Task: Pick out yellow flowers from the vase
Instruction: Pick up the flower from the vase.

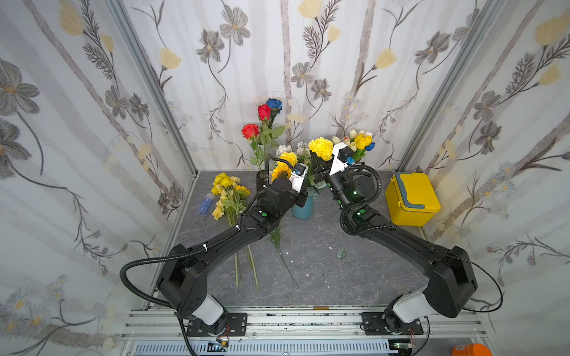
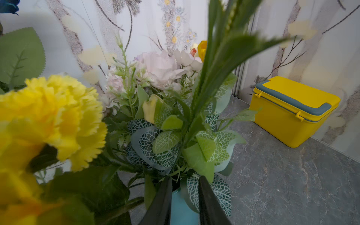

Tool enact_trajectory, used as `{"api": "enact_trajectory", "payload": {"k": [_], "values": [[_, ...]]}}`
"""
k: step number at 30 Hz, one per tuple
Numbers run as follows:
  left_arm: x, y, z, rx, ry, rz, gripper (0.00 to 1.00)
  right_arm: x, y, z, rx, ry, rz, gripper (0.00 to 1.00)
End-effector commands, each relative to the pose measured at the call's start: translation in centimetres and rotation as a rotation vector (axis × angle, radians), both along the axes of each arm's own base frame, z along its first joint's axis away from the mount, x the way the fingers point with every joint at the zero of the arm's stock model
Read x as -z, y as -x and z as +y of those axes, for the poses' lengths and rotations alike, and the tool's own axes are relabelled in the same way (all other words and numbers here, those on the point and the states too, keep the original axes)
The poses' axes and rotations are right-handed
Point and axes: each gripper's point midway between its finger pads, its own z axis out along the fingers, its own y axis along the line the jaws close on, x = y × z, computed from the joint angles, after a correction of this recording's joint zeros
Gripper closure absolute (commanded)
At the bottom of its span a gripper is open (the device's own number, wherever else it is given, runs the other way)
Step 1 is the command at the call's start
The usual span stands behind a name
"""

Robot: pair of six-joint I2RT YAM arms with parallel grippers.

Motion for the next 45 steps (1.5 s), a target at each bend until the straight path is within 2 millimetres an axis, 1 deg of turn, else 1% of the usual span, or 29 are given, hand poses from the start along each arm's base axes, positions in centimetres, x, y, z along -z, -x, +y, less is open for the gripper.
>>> {"api": "enact_trajectory", "payload": {"k": [1,3,9,12,15,20,21,26,29,31,34,35,36,37,40,45], "values": [[-1.6,-0.9,-0.4,0.002,0.019,-0.064,0.77,-0.8,0.4,0.3,-0.034,-0.019,-0.016,0.61],[-1.3,-1.4,-0.4,-0.012,0.011,-0.067,0.79,-0.9,0.5,0.3,-0.041,-0.023,-0.016,0.62],[-1.1,-2.2,-0.1,-0.031,0.008,-0.074,0.84,-0.8,0.5,0.4,-0.044,-0.024,-0.013,0.62],[-0.7,-2.6,-0.2,-0.034,-0.001,-0.07,0.85,-0.8,0.5,0.4,-0.05,-0.028,-0.011,0.62],[-0.8,-2.5,-0.8,-0.006,0.005,-0.065,0.85,-0.8,0.5,0.5,-0.056,-0.029,-0.009,0.62],[-0.2,-2.4,-1.3,0.017,0.009,-0.047,0.85,-0.7,0.5,0.5,-0.056,-0.03,-0.007,0.62],[-1.4,-2.7,-1.4,0.017,0.024,-0.067,0.85,-0.7,0.5,0.6,-0.059,-0.032,-0.006,0.62],[-1.4,-2.8,-1.5,0.011,0.023,-0.066,0.9,-0.6,0.4,0.6,-0.058,-0.029,-0.002,0.62],[-1.8,-2.6,-1.5,0.018,0.03,-0.076,0.93,-0.6,0.3,0.6,-0.058,-0.029,0.0,0.62],[-1.7,-2.5,-1.5,0.022,0.028,-0.072,0.95,-0.6,0.3,0.6,-0.057,-0.029,-0.002,0.62],[-2.1,-2.1,-1.3,0.026,0.036,-0.082,0.97,-0.7,0.3,0.5,-0.051,-0.034,-0.001,0.61],[-2.6,-2.0,-1.1,0.025,0.044,-0.093,0.98,-0.7,0.3,0.4,-0.049,-0.035,0.0,0.61],[-2.0,-1.8,-1.0,0.024,0.037,-0.083,0.98,-0.8,0.3,0.4,-0.047,-0.034,-0.002,0.61],[-2.0,-1.6,-0.8,0.024,0.036,-0.082,0.99,-0.8,0.4,0.3,-0.046,-0.036,-0.002,0.61],[-2.3,-0.9,-0.4,0.025,0.04,-0.088,1.0,-1.3,0.7,0.1,-0.046,-0.043,-0.005,0.57],[-3.4,0.5,0.6,0.022,0.06,-0.084,1.0,-2.1,1.4,-0.6,-0.051,-0.067,0.013,0.4]]}}
